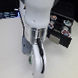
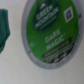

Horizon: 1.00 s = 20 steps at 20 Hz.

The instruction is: Open the kcup holder, insert the kcup into the holder, and close the kcup holder

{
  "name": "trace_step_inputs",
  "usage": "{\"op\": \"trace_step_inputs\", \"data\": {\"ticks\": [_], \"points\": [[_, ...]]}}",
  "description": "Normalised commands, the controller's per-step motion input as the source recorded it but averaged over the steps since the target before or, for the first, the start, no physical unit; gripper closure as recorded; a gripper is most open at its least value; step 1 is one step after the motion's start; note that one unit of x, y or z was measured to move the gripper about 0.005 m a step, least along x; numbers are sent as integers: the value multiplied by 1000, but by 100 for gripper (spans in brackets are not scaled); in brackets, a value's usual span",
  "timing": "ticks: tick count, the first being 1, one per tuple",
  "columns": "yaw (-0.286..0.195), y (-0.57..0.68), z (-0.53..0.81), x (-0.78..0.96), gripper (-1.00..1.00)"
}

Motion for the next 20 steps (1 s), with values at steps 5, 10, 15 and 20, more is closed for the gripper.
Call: {"op": "trace_step_inputs", "data": {"ticks": [5,10,15,20], "points": [[-29,-1,-23,-19,100],[-24,4,17,64,100],[-21,34,113,54,100],[-8,213,512,48,100]]}}
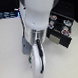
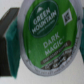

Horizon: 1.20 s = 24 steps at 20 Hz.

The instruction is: Open the kcup holder, insert the kcup into the holder, and close the kcup holder

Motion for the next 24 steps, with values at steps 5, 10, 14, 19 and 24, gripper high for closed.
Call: {"op": "trace_step_inputs", "data": {"ticks": [5,10,14,19,24], "points": [[13,402,771,42,100],[44,494,758,10,100],[97,490,698,-10,100],[95,475,605,-52,100],[106,446,491,-141,100]]}}
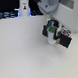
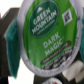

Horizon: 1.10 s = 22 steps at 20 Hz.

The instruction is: Open the kcup holder, insert the kcup into the holder, and close the kcup holder

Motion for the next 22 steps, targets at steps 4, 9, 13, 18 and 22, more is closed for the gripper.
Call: {"op": "trace_step_inputs", "data": {"ticks": [4,9,13,18,22], "points": [[101,459,428,-219,100],[97,447,376,-245,100],[98,418,254,-294,100],[106,393,103,-337,100],[101,413,27,-349,100]]}}
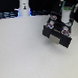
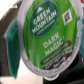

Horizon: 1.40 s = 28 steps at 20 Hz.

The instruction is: Open the kcup holder, insert the kcup into the holder, and close the kcup holder

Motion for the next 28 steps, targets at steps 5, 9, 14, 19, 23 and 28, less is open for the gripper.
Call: {"op": "trace_step_inputs", "data": {"ticks": [5,9,14,19,23,28], "points": [[113,361,-22,-355,100],[106,290,-26,-377,100],[21,-115,-7,-224,100],[-9,-512,0,-424,100],[-2,-404,-27,-379,100],[-5,-386,-33,-361,100]]}}
